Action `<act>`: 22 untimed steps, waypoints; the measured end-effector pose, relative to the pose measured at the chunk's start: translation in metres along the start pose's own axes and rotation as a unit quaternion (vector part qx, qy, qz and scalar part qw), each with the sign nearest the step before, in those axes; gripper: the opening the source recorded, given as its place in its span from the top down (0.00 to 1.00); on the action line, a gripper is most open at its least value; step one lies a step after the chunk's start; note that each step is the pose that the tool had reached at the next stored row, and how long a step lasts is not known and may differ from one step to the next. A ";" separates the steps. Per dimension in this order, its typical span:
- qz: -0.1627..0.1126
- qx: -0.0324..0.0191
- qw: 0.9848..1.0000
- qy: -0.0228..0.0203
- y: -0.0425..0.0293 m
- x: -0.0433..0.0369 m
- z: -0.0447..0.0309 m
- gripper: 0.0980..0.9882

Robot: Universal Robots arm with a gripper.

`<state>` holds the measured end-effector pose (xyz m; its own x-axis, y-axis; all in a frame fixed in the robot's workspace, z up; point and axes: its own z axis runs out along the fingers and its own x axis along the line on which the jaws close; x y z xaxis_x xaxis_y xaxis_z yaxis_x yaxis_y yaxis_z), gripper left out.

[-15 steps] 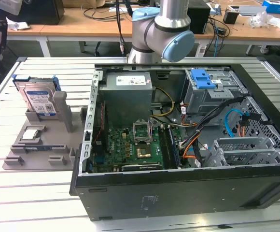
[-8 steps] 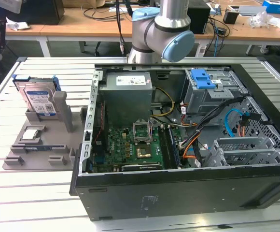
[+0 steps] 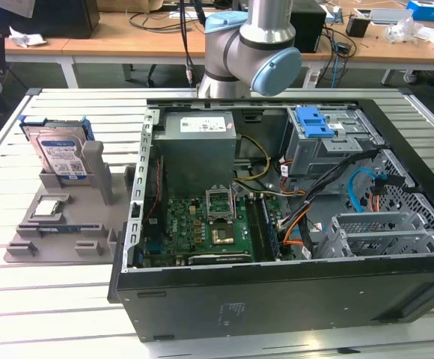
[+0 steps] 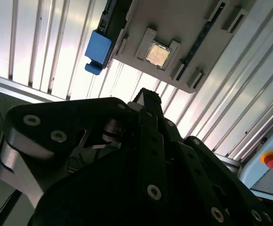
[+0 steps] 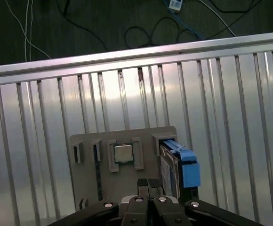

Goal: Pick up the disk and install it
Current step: 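Pick up the disk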

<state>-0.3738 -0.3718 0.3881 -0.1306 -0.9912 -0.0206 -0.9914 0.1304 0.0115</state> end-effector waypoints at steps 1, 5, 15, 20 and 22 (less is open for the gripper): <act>0.000 0.000 1.000 0.000 0.0000 0.0000 0.0000 0.99; 0.000 0.000 1.000 0.000 0.0000 0.0000 0.0000 0.99; 0.000 0.000 1.000 0.000 0.0000 0.0000 0.0000 0.57; 0.000 0.000 1.000 0.000 0.0000 -0.0004 0.0001 0.57; 0.000 0.000 1.000 0.000 -0.0002 -0.0014 0.0002 0.57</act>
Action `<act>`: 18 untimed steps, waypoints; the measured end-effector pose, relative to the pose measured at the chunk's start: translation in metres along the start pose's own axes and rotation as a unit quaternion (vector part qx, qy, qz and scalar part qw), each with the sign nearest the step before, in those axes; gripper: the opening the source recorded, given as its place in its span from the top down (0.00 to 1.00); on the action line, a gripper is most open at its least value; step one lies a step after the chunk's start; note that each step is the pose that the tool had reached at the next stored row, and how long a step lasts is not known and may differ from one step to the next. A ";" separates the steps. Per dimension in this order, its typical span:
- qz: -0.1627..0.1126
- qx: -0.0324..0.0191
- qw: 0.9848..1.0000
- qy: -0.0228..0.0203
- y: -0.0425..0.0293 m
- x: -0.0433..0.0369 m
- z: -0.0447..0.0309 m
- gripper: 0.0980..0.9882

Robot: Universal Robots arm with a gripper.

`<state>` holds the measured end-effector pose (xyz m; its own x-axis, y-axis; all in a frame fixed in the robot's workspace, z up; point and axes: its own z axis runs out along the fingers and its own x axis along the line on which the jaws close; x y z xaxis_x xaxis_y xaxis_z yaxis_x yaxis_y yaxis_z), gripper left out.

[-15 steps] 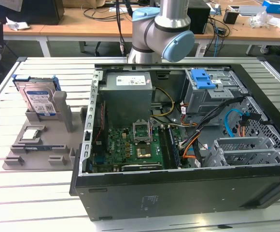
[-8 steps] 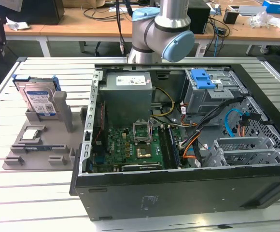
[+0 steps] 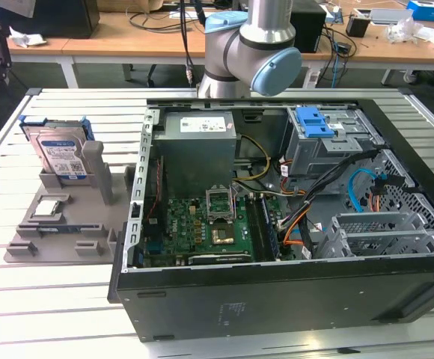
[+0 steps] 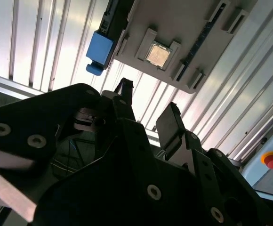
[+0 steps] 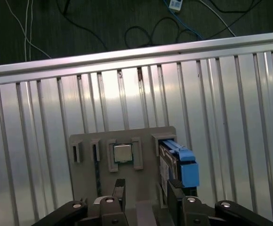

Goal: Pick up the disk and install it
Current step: 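Pick up the disk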

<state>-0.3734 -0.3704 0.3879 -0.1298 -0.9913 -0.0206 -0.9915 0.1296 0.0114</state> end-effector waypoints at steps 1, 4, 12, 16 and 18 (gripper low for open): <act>0.000 0.000 1.000 0.000 0.0000 -0.0001 0.0000 0.57; 0.000 0.000 1.000 0.000 -0.0004 -0.0007 0.0007 0.57; -0.001 0.000 1.000 0.000 -0.0026 -0.0023 0.0041 0.57; -0.001 0.000 1.000 0.000 -0.0041 -0.0037 0.0069 0.57; -0.001 0.000 1.000 0.000 -0.0054 -0.0060 0.0080 0.57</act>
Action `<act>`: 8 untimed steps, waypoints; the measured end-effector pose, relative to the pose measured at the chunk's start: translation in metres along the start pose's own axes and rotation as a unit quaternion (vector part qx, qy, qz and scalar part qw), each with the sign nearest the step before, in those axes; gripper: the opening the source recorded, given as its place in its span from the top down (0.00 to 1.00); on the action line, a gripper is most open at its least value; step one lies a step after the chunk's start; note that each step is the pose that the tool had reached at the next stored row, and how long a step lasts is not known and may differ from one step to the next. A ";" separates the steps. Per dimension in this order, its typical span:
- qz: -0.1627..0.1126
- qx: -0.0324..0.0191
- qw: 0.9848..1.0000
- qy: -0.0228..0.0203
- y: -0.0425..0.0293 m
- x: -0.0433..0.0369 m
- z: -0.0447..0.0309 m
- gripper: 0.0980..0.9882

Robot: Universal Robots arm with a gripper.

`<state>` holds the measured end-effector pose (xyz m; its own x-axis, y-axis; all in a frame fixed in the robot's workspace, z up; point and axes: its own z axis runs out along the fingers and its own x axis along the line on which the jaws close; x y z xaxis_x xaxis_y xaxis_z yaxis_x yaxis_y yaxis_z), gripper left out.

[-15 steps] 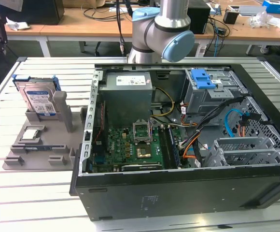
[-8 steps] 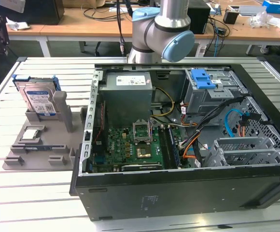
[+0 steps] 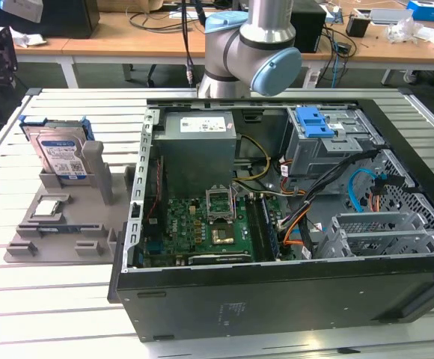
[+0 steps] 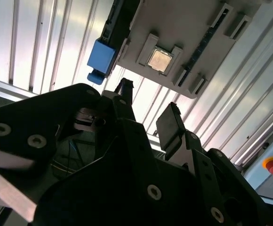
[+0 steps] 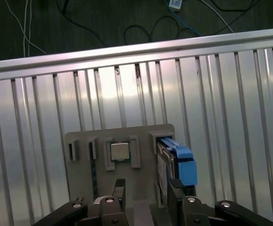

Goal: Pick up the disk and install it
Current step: 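Pick up the disk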

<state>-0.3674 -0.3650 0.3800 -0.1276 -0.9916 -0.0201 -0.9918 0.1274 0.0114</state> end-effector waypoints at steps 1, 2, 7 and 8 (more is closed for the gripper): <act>0.000 0.000 1.000 0.000 -0.0012 -0.0024 0.0006 0.57; -0.001 0.000 1.000 0.000 -0.0018 -0.0041 0.0008 0.57; -0.001 0.000 1.000 0.000 -0.0027 -0.0172 0.0023 0.57; -0.001 0.000 1.000 0.000 -0.0025 -0.0190 0.0026 0.57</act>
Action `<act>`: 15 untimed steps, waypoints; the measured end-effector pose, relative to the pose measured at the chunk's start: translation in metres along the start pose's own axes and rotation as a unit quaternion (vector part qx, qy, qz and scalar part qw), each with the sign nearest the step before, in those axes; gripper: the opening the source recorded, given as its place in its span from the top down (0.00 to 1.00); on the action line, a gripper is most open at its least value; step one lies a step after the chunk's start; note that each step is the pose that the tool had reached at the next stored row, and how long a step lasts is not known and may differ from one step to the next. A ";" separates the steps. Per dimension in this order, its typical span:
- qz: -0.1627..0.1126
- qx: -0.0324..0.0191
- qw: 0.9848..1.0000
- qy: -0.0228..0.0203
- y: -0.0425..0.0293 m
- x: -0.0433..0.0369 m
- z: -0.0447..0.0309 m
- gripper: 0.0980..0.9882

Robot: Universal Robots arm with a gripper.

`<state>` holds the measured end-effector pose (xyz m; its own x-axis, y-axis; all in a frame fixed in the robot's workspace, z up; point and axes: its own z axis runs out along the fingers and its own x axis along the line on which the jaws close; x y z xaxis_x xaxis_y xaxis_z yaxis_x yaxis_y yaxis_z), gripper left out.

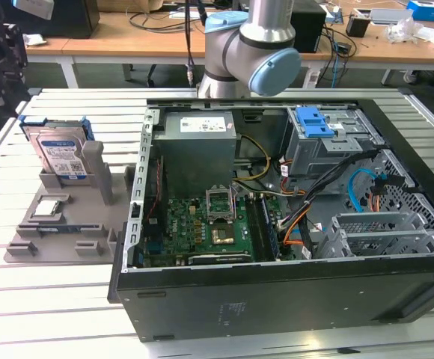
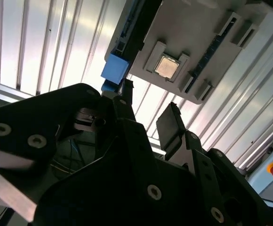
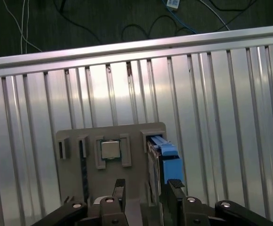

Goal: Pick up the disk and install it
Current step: 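Pick up the disk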

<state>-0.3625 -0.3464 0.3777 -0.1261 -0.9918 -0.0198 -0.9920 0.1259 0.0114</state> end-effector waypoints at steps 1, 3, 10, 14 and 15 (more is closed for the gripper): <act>0.000 0.000 1.000 0.000 0.0001 -0.0018 0.0005 0.57; 0.000 0.000 1.000 0.000 0.0001 -0.0039 0.0017 0.57; 0.000 0.000 1.000 0.000 -0.0003 -0.0071 0.0070 0.57; 0.000 0.000 1.000 0.000 -0.0006 -0.0081 0.0100 0.57; 0.000 0.000 1.000 0.000 -0.0007 -0.0084 0.0115 0.57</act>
<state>-0.3609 -0.3379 0.3664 -0.1260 -0.9918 -0.0198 -0.9920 0.1258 0.0115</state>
